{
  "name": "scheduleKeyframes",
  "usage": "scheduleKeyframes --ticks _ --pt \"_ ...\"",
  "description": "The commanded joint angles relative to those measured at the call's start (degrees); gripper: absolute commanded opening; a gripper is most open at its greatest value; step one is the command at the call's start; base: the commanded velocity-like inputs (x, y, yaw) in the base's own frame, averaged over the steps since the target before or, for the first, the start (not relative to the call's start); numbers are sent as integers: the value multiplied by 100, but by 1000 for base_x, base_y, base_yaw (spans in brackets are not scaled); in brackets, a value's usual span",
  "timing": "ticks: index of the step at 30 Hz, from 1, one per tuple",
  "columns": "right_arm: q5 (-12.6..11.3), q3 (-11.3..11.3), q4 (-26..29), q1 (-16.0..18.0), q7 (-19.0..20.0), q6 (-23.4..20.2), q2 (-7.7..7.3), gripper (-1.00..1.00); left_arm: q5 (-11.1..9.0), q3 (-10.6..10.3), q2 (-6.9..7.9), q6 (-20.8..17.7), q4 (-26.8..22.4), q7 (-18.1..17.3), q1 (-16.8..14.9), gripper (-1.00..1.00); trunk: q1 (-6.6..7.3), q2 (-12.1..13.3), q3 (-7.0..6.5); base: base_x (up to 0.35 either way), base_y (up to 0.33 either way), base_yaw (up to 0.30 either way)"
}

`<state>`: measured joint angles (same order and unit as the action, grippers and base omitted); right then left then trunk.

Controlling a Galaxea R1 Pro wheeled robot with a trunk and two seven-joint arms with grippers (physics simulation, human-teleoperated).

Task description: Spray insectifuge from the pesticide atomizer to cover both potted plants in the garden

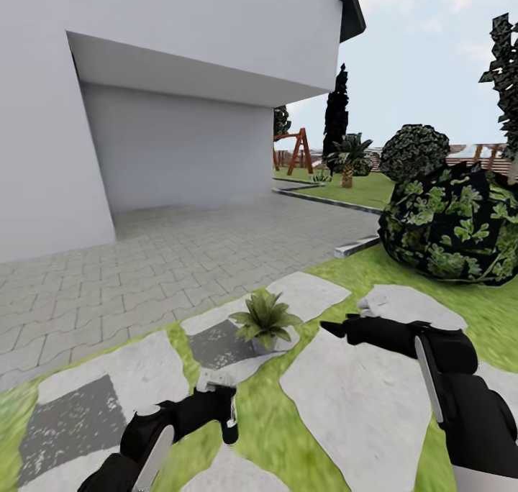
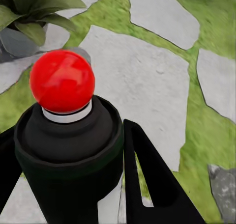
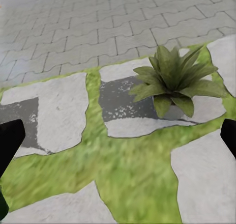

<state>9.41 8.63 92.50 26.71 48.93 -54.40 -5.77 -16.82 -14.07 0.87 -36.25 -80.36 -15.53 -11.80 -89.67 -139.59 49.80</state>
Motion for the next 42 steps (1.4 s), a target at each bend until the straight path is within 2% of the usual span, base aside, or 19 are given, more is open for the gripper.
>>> scheduleKeyframes --ticks 1,3,6,10,18,21,24,27,34,36,38,39,42 --pt "61 8 5 3 120 -15 0 100 -27 101 22 -52 25 -215 -13 -100 -2 -3 7 340 0 0" --pt "88 14 5 -16 508 -5 -50 100 -1 400 76 -103 173 -986 -83 -100 -2 -3 7 340 0 0" --pt "114 15 5 -27 764 17 -185 100 19 533 100 -119 288 -1439 -151 -100 -2 -3 7 340 0 0" --pt "126 11 5 -28 890 32 -265 100 21 588 115 -92 368 -1661 -184 -100 -2 -3 7 340 0 0" --pt "136 -40 5 -25 902 51 -237 100 -40 597 77 -66 720 -1779 -198 -100 -2 -3 7 340 0 0" --pt "140 -54 2 -25 895 47 -231 100 -51 604 65 -72 797 -1939 -199 -100 -2 -3 7 340 0 0" --pt "144 -144 -2 -25 897 19 -232 100 -41 624 92 -71 915 -2791 -199 -100 -2 -3 7 340 29 0" --pt "150 -315 -3 -25 898 -12 -255 100 -4 693 95 -64 1077 -3252 -211 -100 -2 -3 7 340 58 0" --pt "246 -638 -9 -25 899 -33 -288 100 80 723 110 69 1275 -3548 -306 -100 -2 -3 7 340 63 0" --pt "275 -675 -10 -25 899 -32 -291 100 300 713 130 326 1252 -3592 -322 -100 -2 -3 7 340 60 0" --pt "290 -690 -11 -28 899 -30 -292 100 487 707 119 413 1231 -3599 -327 -100 -2 -3 7 340 75 0" --pt "299 -704 -15 -32 899 -29 -289 100 666 699 103 471 1179 -3596 -329 -100 -2 -3 7 277 66 0" --pt "313 -786 -38 -38 899 -31 -285 100 937 691 97 533 1009 -3588 -330 -100 -2 -3 7 170 41 0"
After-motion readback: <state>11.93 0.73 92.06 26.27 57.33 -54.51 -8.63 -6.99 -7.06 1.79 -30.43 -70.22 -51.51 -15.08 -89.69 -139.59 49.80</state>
